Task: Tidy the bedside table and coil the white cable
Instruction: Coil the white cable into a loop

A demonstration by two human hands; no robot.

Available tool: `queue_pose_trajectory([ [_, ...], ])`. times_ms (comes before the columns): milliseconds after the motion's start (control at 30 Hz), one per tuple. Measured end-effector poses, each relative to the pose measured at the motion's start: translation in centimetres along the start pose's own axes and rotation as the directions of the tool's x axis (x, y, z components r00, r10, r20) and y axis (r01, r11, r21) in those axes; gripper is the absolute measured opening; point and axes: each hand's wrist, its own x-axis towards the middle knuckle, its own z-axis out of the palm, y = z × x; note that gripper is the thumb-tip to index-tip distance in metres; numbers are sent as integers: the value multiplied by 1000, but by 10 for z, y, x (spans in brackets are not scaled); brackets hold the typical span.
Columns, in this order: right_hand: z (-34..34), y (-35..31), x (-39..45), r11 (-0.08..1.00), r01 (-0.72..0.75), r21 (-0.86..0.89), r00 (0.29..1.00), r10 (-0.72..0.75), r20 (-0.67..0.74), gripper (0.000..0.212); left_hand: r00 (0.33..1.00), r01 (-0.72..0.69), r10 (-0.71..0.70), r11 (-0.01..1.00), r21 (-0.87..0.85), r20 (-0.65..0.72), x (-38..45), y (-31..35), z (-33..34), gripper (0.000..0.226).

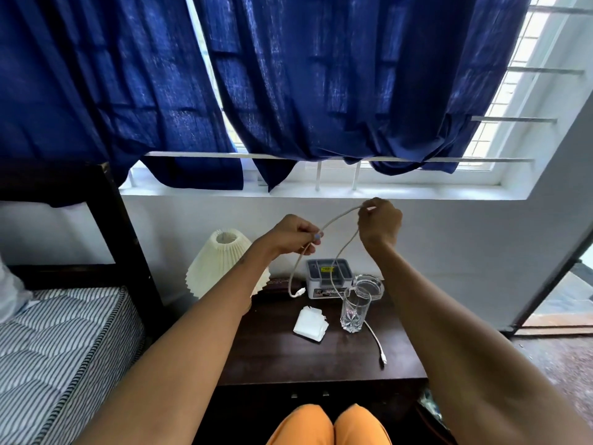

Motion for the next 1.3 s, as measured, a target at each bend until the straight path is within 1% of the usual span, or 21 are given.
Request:
queue_pose_trajectory([
  [67,-2,-4,-8,997,-43,-59,997,47,60,26,999,-8,8,1000,5,-41,2,1,2,25],
  [100,-2,-7,-14,992,31,-120,996,-20,90,32,997,-17,17,1000,4,-70,4,2,4,25],
  [133,-2,-12,-20,968,173,-180,981,-153,117,37,995,-27,26,1000,-4,-97,6,3,6,25],
  [200,1,-20,-29,843,474,-256,879,-437,189,35,989,-54,50,998,-23,-139,9,7,9,24],
  [233,4,-22,-30,783,563,-264,825,-516,230,31,986,-68,62,997,-31,-155,9,8,9,23],
  [300,8,-26,-29,758,603,-248,795,-541,275,26,982,-92,81,994,-52,-172,8,10,8,22],
  [367,8,-24,-28,777,577,-251,813,-521,258,26,981,-106,94,993,-60,-168,4,11,6,24],
  [433,7,-19,-27,823,506,-259,862,-467,197,26,987,-94,87,995,-44,-133,0,8,1,27],
  [533,0,-7,-22,944,252,-211,968,-248,46,25,998,-45,44,999,-26,-50,-6,0,-6,29],
  [567,-2,-3,-21,958,189,-217,982,-191,16,25,999,-34,33,999,-21,-40,-6,-3,-7,29],
  [600,-3,0,-22,953,179,-244,983,-183,7,26,999,-31,30,999,-19,-46,-6,-5,-8,28],
  [633,-4,1,-26,938,224,-264,974,-226,25,29,998,-33,32,999,-18,-63,-5,-6,-7,27],
  [667,-2,1,-30,912,317,-260,948,-310,68,32,996,-40,38,999,-21,-84,-4,-6,-6,27],
  [733,6,-2,-40,815,528,-238,848,-491,199,35,992,-58,52,997,-50,-111,0,-3,0,27],
  [767,11,-4,-43,773,589,-237,806,-540,243,33,991,-69,60,995,-69,-118,1,0,3,27],
  [833,17,-8,-44,760,602,-242,797,-556,238,31,988,-91,79,992,-91,-132,1,3,5,27],
  [900,15,-9,-40,820,529,-218,849,-506,154,31,987,-96,85,992,-76,-135,-1,1,3,27],
  [1000,6,-1,-28,921,340,-190,940,-336,56,32,991,-63,57,997,-47,-119,-6,-11,-3,29],
  [1167,6,1,-32,973,219,-74,976,-218,19,30,999,-25,28,996,82,-33,-10,-21,3,28],
  [1233,9,0,-32,986,164,-38,986,-164,-2,29,1000,3,-3,997,75,-7,-10,-23,6,26],
  [1300,8,-1,-29,998,60,-5,998,-60,-27,29,999,39,-39,999,6,14,-11,-23,7,24],
])
